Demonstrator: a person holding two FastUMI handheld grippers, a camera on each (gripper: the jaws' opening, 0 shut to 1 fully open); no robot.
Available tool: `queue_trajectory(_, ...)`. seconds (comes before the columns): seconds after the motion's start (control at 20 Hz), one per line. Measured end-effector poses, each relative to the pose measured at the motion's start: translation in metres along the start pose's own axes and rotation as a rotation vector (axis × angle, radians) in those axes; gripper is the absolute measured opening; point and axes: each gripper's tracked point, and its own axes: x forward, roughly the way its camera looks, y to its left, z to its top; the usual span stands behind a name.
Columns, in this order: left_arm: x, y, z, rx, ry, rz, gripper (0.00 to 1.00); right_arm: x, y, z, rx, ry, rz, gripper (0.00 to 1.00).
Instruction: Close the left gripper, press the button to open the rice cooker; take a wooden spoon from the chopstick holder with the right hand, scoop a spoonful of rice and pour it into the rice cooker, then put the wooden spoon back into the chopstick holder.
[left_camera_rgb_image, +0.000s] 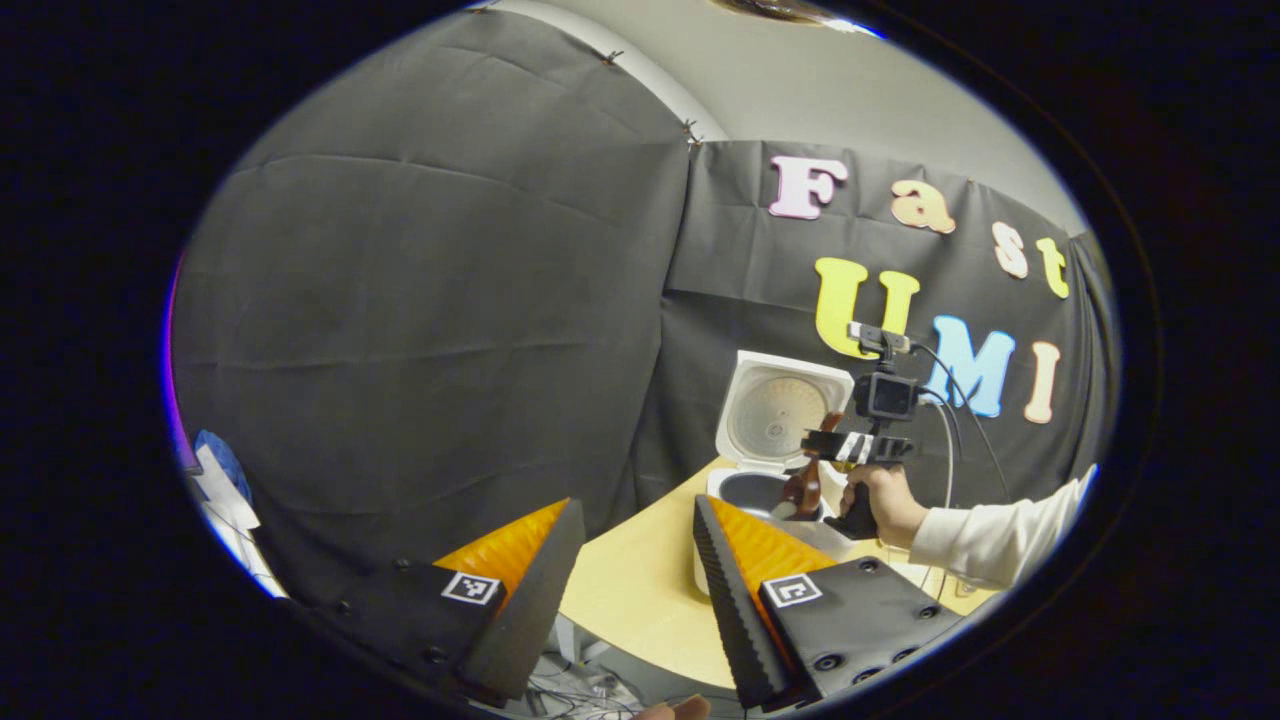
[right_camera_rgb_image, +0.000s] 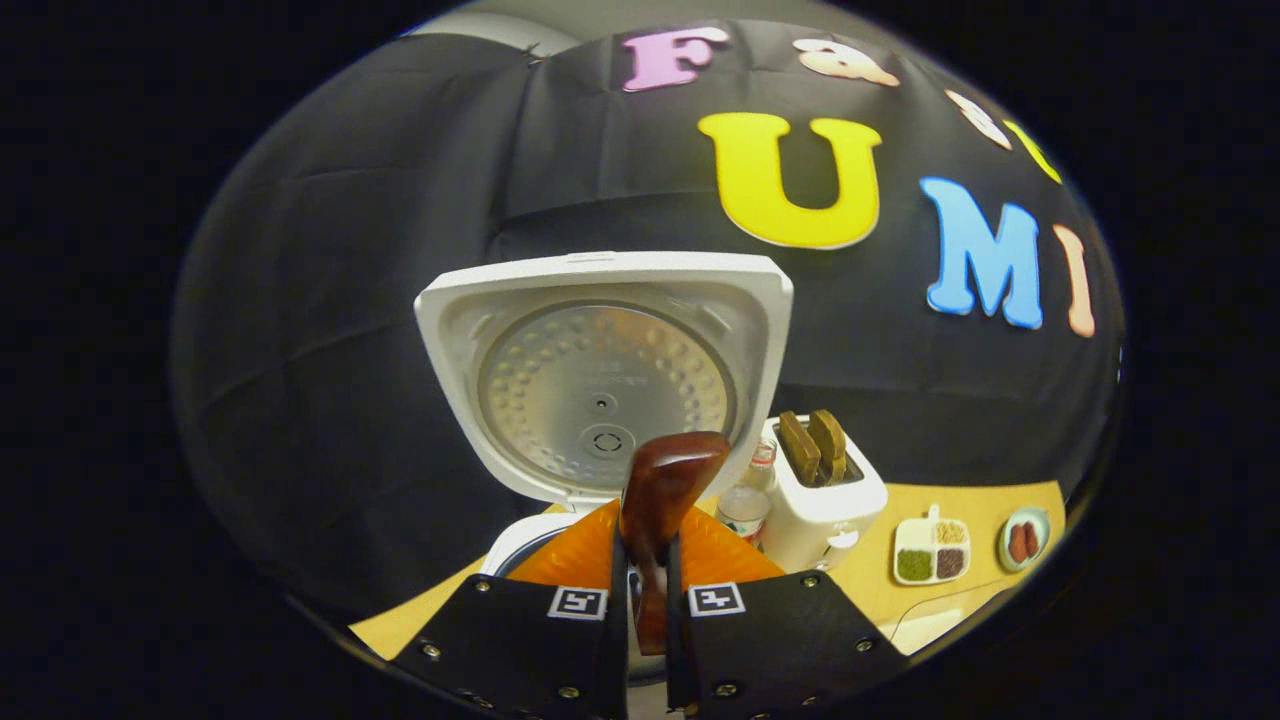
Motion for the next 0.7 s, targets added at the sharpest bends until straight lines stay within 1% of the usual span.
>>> queue_trajectory(0.05,0.002,-0.002,0.000,-0.001,0.003,-0.003,0.81,-0.001,0.007,0.002,-0.061,-0.015,0.008,0.16)
queue_trajectory(0.1,0.002,-0.002,0.000,-0.002,0.005,-0.004,0.87,-0.001,0.011,0.004,-0.118,-0.032,0.011,0.16)
queue_trajectory(0.15,0.002,-0.003,0.000,-0.001,0.005,-0.005,0.81,-0.002,0.014,0.006,-0.170,-0.049,0.011,0.16)
queue_trajectory(0.45,0.000,-0.003,0.005,0.003,-0.005,0.000,0.81,-0.014,0.026,0.016,-0.455,-0.154,-0.017,0.15)
queue_trajectory(0.5,0.000,-0.003,0.005,0.005,-0.005,0.002,0.81,-0.016,0.031,0.019,-0.496,-0.167,-0.011,0.16)
queue_trajectory(0.6,-0.003,-0.003,0.006,0.005,-0.005,0.004,0.81,-0.019,0.037,0.012,-0.511,-0.156,0.011,0.15)
queue_trajectory(0.7,-0.005,-0.003,0.009,0.009,-0.015,0.004,0.81,-0.021,0.033,0.006,-0.422,-0.110,0.028,0.15)
